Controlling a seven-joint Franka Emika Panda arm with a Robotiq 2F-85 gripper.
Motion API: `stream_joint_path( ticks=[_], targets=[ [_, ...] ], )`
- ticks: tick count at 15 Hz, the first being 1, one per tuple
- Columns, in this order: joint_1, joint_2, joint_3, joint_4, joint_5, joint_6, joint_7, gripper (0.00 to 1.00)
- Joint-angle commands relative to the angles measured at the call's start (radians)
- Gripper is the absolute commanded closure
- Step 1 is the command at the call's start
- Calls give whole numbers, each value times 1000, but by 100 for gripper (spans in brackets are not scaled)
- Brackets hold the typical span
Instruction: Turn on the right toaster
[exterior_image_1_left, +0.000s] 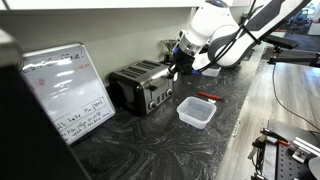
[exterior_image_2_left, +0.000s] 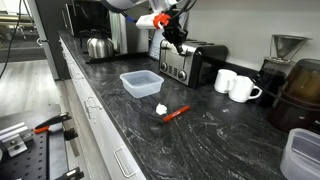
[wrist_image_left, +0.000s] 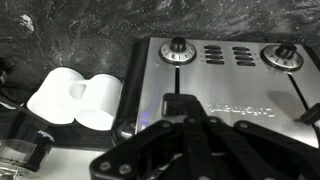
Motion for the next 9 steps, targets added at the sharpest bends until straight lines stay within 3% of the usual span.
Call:
stream_joint_path(
  ticks=[1, 9],
  targets=[
    [9, 50, -14, 62, -42, -43, 4, 100],
    [-5, 139, 18, 112, 14, -103, -66, 100]
  ],
)
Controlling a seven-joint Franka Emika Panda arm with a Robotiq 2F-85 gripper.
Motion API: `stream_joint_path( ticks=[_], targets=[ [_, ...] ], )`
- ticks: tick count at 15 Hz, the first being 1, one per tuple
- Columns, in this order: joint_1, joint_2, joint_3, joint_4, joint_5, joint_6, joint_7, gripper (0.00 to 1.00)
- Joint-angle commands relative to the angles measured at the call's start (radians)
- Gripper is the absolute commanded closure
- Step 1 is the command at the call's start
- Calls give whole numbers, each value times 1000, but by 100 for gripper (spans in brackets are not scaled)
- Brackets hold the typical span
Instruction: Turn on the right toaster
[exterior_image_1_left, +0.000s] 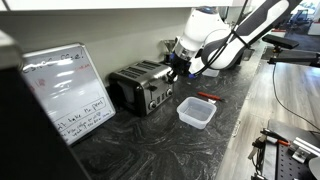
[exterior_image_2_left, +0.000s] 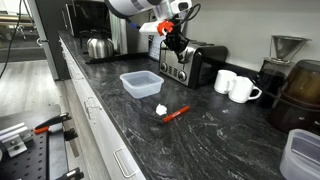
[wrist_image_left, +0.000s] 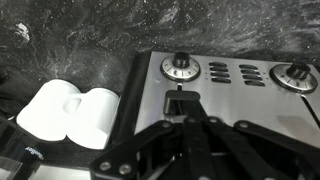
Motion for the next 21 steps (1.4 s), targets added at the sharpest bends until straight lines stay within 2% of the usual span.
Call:
stream_joint_path(
  ticks=[1, 18, 19, 21],
  targets=[
    [-8, 68, 11, 49, 19, -37, -40, 100],
    [-31, 144, 12, 53, 45, 9, -53, 100],
    [55, 140, -67, 59, 128, 6, -112, 100],
    [69, 145, -74, 65, 196, -1, -160, 100]
  ],
)
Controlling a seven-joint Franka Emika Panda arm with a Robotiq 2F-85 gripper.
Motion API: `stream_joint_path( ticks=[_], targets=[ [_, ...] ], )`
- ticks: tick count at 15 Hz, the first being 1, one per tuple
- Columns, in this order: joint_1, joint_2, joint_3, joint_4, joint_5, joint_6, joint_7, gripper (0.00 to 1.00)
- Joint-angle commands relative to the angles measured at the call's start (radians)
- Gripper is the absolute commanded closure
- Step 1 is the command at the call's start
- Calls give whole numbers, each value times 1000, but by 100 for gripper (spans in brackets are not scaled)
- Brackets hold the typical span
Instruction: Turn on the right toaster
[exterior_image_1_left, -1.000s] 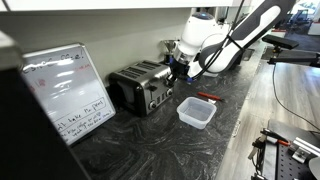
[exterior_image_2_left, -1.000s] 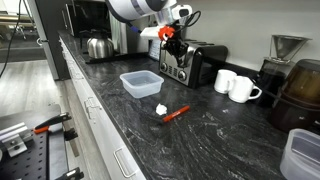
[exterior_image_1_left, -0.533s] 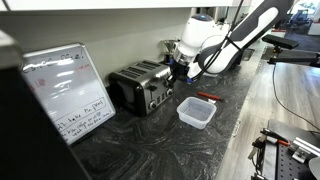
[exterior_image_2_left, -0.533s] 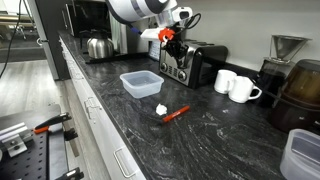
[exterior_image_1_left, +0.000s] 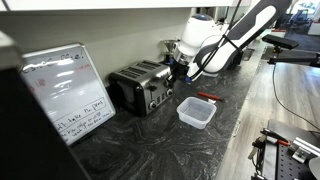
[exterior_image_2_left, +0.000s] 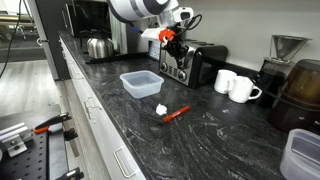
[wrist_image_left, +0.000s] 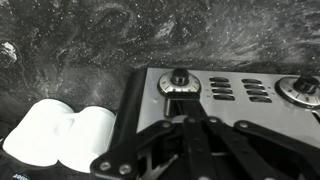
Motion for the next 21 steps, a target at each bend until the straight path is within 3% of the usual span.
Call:
stream_joint_path(
  ticks=[1, 5, 12, 21],
  targets=[
    [51, 83, -55, 40, 125, 8, -116, 100],
    [75, 44, -86, 7, 187, 8, -161, 100],
    [117, -57, -114, -26, 183, -67, -160, 100],
    [126, -219, -111, -66, 153, -267, -141, 100]
  ],
)
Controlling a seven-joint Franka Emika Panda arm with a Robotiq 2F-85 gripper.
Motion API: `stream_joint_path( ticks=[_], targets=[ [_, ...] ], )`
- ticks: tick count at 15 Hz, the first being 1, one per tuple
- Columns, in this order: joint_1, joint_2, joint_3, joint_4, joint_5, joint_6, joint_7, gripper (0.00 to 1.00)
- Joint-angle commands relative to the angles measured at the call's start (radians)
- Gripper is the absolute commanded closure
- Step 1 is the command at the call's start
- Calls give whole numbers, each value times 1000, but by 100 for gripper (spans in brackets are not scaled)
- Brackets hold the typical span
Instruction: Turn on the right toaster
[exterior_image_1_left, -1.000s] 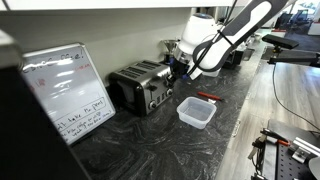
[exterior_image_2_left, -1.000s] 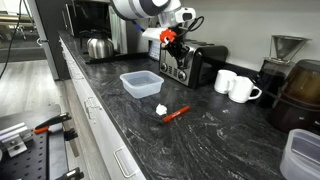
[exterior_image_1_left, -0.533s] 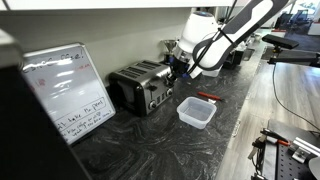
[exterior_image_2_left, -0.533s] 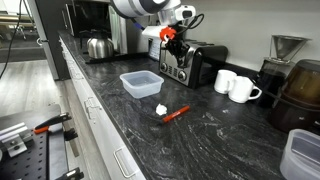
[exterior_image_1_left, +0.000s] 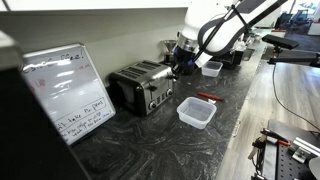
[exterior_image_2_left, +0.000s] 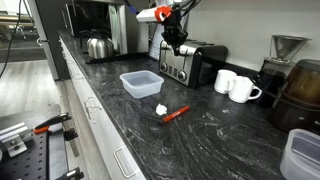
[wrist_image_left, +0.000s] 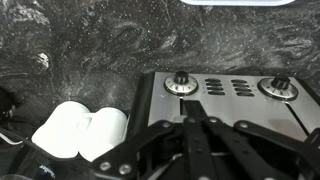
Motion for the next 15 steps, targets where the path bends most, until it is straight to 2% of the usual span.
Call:
stream_joint_path(
  ticks=[1, 10, 15],
  targets=[
    [9, -82, -6, -53, -10, -76, -16, 100],
    [10, -199, 11, -120, -31, -156, 3, 100],
    [13, -293, 29, -160, 1, -216, -30, 100]
  ],
)
